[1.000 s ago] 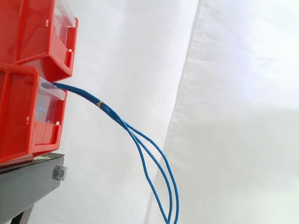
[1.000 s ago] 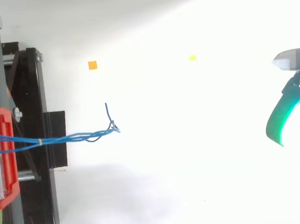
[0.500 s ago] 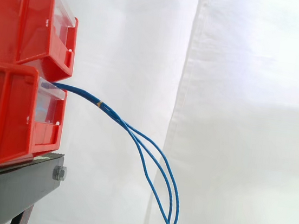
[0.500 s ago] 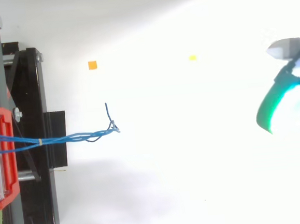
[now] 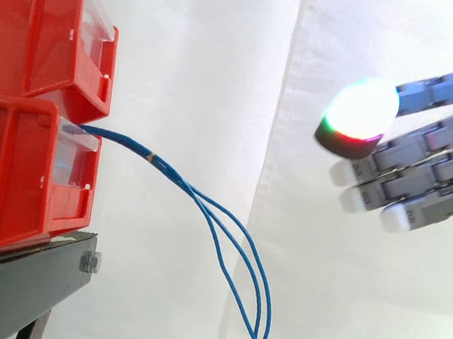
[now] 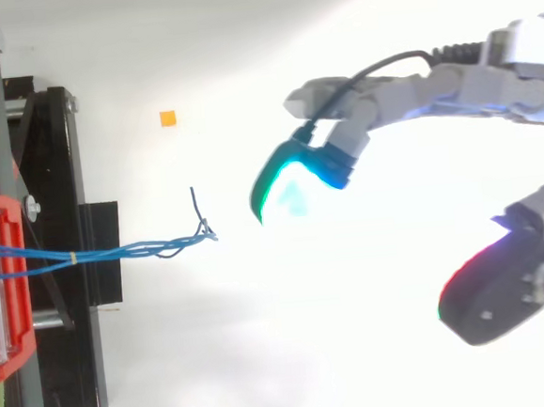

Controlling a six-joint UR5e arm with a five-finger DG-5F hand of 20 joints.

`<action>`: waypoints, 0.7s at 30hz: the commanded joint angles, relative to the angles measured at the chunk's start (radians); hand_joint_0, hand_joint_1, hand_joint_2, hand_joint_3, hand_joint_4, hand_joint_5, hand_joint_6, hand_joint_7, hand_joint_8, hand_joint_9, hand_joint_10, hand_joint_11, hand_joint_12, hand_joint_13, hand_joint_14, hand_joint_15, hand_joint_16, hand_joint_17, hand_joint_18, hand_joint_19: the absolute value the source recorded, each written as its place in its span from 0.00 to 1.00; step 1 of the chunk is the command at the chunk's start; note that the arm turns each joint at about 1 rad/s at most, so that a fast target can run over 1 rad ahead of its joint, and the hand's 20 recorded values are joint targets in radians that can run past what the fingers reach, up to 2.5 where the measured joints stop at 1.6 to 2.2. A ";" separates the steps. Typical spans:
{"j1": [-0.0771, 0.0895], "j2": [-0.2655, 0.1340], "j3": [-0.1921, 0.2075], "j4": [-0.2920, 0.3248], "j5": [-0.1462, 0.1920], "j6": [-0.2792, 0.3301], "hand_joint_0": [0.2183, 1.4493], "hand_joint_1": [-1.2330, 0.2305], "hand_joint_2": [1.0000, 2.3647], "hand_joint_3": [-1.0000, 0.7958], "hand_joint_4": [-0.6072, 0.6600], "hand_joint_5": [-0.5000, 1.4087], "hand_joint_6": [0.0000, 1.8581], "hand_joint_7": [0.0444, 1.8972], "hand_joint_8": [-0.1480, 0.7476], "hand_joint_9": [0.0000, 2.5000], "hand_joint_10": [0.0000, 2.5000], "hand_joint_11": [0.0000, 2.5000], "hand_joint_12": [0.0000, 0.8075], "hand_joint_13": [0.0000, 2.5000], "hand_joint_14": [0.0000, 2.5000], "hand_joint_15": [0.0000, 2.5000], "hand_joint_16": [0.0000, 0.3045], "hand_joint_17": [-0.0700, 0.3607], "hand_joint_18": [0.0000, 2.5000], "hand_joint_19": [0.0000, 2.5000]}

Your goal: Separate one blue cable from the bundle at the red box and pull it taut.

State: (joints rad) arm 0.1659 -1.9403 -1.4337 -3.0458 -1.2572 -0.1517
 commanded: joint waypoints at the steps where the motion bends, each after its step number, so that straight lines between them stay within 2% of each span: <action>1: -0.005 -0.029 0.022 0.021 0.012 -0.026 0.28 0.43 0.00 0.28 0.63 0.12 0.27 0.35 0.47 0.04 0.00 0.00 0.43 0.00 0.00 0.02 0.16 0.42 0.02 0.09; 2: -0.003 -0.029 0.024 0.027 0.018 -0.035 0.28 0.43 0.00 0.28 0.63 0.12 0.27 0.35 0.47 0.04 0.00 0.00 0.43 0.00 0.00 0.02 0.16 0.42 0.02 0.09; 3: -0.003 -0.031 0.022 0.042 0.039 -0.061 0.28 0.43 0.00 0.28 0.63 0.12 0.27 0.35 0.47 0.05 0.00 0.00 0.43 0.00 0.00 0.01 0.16 0.42 0.02 0.09; 5: -0.005 -0.046 0.024 0.053 0.050 -0.078 0.28 0.43 0.00 0.28 0.63 0.12 0.27 0.35 0.47 0.05 0.00 0.00 0.43 0.00 0.00 0.02 0.16 0.42 0.03 0.09; 7: -0.006 -0.048 0.022 0.061 0.051 -0.081 0.28 0.43 0.00 0.28 0.63 0.12 0.27 0.35 0.47 0.05 0.00 0.00 0.43 0.00 0.00 0.02 0.16 0.42 0.03 0.08; 9: -0.006 -0.074 0.024 0.071 0.056 -0.080 0.28 0.43 0.00 0.28 0.63 0.12 0.27 0.35 0.47 0.05 0.00 0.00 0.43 0.00 0.00 0.02 0.16 0.41 0.03 0.09; 11: -0.006 -0.075 0.024 0.078 0.055 -0.084 0.28 0.43 0.00 0.28 0.63 0.12 0.27 0.35 0.47 0.05 0.00 0.00 0.42 0.00 0.00 0.02 0.16 0.41 0.03 0.09; 13: -0.008 -0.104 0.026 0.101 0.055 -0.083 0.28 0.43 0.00 0.28 0.63 0.12 0.27 0.35 0.47 0.05 0.00 0.00 0.42 0.00 0.00 0.02 0.16 0.41 0.03 0.09; 21: -0.003 -0.158 0.035 0.165 0.059 -0.089 0.28 0.43 0.00 0.28 0.63 0.12 0.27 0.35 0.47 0.05 0.00 0.00 0.42 0.00 0.00 0.02 0.16 0.41 0.03 0.09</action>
State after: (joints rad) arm 0.1605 -2.0790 -1.4030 -2.9040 -1.2008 -0.2385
